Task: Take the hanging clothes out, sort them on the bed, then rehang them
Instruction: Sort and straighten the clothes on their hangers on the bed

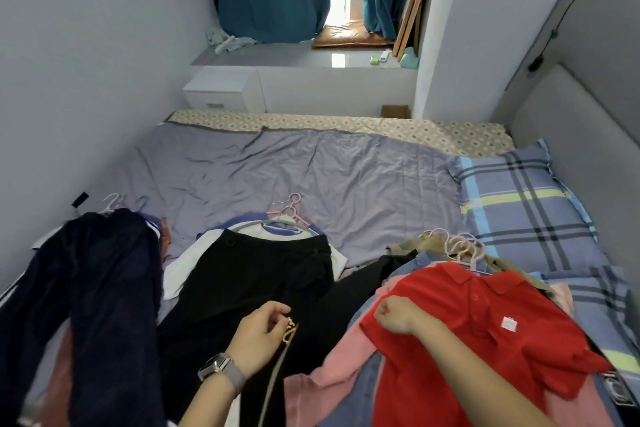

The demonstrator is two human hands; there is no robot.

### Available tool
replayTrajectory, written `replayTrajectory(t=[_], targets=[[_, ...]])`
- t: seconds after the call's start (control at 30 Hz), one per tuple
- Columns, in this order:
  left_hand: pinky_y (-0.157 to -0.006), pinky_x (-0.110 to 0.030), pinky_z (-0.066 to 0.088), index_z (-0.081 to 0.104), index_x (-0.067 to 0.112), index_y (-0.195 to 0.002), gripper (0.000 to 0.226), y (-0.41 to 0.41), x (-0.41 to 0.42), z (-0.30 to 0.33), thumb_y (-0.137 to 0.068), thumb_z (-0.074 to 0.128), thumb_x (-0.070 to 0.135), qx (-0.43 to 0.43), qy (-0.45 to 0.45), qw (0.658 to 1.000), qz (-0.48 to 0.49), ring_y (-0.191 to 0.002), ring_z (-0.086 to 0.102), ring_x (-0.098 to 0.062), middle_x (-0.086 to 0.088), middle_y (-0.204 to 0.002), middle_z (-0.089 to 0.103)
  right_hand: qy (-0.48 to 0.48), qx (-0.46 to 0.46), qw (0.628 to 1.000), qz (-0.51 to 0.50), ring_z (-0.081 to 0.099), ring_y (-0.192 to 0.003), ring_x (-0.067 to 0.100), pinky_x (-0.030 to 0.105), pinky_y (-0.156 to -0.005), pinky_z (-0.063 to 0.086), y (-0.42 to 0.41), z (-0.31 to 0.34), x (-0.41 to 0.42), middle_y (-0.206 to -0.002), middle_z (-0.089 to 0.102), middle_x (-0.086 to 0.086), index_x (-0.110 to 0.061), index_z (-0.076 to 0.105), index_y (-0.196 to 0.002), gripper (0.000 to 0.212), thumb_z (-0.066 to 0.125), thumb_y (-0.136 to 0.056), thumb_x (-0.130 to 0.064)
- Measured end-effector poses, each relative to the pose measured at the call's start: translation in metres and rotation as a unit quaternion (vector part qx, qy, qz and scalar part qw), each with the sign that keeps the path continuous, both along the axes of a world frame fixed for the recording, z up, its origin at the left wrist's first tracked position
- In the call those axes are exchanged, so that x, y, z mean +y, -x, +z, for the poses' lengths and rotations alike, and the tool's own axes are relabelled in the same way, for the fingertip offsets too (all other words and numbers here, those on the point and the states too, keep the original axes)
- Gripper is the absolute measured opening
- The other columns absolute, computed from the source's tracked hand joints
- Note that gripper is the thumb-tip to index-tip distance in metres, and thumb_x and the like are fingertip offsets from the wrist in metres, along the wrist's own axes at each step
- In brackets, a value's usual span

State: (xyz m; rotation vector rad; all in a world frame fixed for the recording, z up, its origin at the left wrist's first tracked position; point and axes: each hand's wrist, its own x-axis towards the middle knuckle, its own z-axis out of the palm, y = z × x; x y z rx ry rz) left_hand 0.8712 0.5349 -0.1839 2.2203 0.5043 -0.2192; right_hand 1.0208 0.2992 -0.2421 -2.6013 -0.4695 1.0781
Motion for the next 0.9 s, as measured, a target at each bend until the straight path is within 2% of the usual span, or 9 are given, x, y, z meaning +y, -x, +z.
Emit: replayTrajectory(t=[0.07,0.1,0.13,0.2,0.27,0.33,0.47,0.73,0.9], targets=[[-0.067,-0.006,0.043,0.058,0.034,-0.092,0.017,-0.001,0.043,-0.003,-0.091,0.056,0.017,-0.008,0.000,1.000,0.004,-0.075,0.060,-0.006,0.006,-0.083,0.065,-0.002,-0.003,1.000,-0.018,0.055,-0.083,0.024,0.029,-0.069,0.035,0.000,-0.002,0.041,-0.078,0.060,0.008,-0.021,0.038,-0.056,0.033,0.041,-0.088,-0.013],[-0.067,-0.007,0.043,0.057,0.034,-0.092,0.018,-0.001,0.066,-0.005,-0.091,0.055,0.016,-0.011,-0.003,1.000,0.006,-0.074,0.060,-0.008,0.005,-0.082,0.065,-0.004,-0.001,1.000,-0.029,0.055,-0.082,0.024,0.031,-0.071,0.038,0.000,-0.003,0.062,-0.072,0.058,0.002,-0.021,0.040,-0.055,0.031,0.042,-0.084,-0.011],[-0.067,-0.007,0.043,0.057,0.034,-0.091,0.019,-0.002,0.090,-0.008,-0.091,0.055,0.016,-0.014,-0.007,1.000,0.009,-0.077,0.060,-0.007,0.005,-0.080,0.065,-0.004,0.003,0.999,-0.041,0.058,-0.086,0.022,0.030,-0.074,0.041,0.001,-0.005,0.084,-0.076,0.060,-0.002,-0.023,0.048,-0.059,0.027,0.043,-0.082,-0.011],[-0.066,-0.006,0.042,0.056,0.036,-0.087,0.021,-0.008,0.138,-0.020,-0.090,0.055,0.015,-0.007,-0.020,1.000,0.014,-0.078,0.060,-0.006,0.007,-0.079,0.066,-0.005,0.010,0.998,-0.064,0.060,-0.104,0.019,0.026,-0.086,0.044,0.002,-0.008,0.125,-0.104,0.066,-0.001,-0.023,0.065,-0.089,0.021,0.047,-0.082,-0.014],[-0.067,-0.006,0.042,0.056,0.037,-0.085,0.023,-0.023,0.183,-0.043,-0.090,0.054,0.014,0.004,-0.036,0.999,0.024,-0.073,0.060,-0.005,0.008,-0.081,0.066,-0.009,0.004,0.996,-0.088,0.057,-0.112,0.019,0.024,-0.091,0.042,-0.002,-0.017,0.161,-0.120,0.061,0.001,-0.020,0.060,-0.116,0.034,0.050,-0.084,-0.019],[-0.074,-0.013,0.045,0.061,0.030,-0.090,0.019,-0.046,0.219,-0.074,-0.089,0.053,0.013,0.022,-0.049,0.998,0.032,-0.076,0.059,-0.003,0.008,-0.085,0.065,-0.008,0.000,0.994,-0.107,0.055,-0.114,0.020,0.025,-0.092,0.042,-0.010,-0.024,0.189,-0.123,0.058,0.003,-0.021,0.054,-0.124,0.040,0.051,-0.084,-0.021],[-0.082,-0.023,0.047,0.064,0.017,-0.102,0.019,-0.099,0.269,-0.142,-0.086,0.054,0.014,0.100,-0.069,0.993,-0.007,-0.093,0.063,-0.015,0.001,-0.100,0.065,0.005,-0.005,0.990,-0.141,0.053,-0.115,0.020,0.030,-0.096,0.044,-0.034,-0.045,0.228,-0.124,0.056,0.003,-0.020,0.051,-0.128,0.041,0.052,-0.086,-0.020],[-0.099,-0.031,0.041,0.058,0.006,-0.120,0.037,-0.185,0.332,-0.267,-0.084,0.059,0.014,0.151,-0.077,0.985,-0.022,-0.114,0.055,-0.026,-0.014,-0.125,0.056,0.135,-0.004,0.985,-0.109,0.043,-0.126,0.029,0.037,-0.099,0.044,-0.085,-0.104,0.249,-0.130,0.052,0.009,-0.020,0.044,-0.134,0.046,0.049,-0.088,-0.020],[-0.089,-0.044,0.049,0.059,0.006,-0.111,0.041,-0.258,0.376,-0.326,-0.073,0.060,0.020,0.131,-0.132,0.982,-0.028,-0.105,0.057,-0.036,-0.018,-0.118,0.057,0.196,-0.016,0.976,-0.092,0.051,-0.116,0.028,0.037,-0.095,0.046,-0.100,-0.131,0.245,-0.132,0.048,0.009,-0.021,0.045,-0.133,0.046,0.049,-0.087,-0.023]])
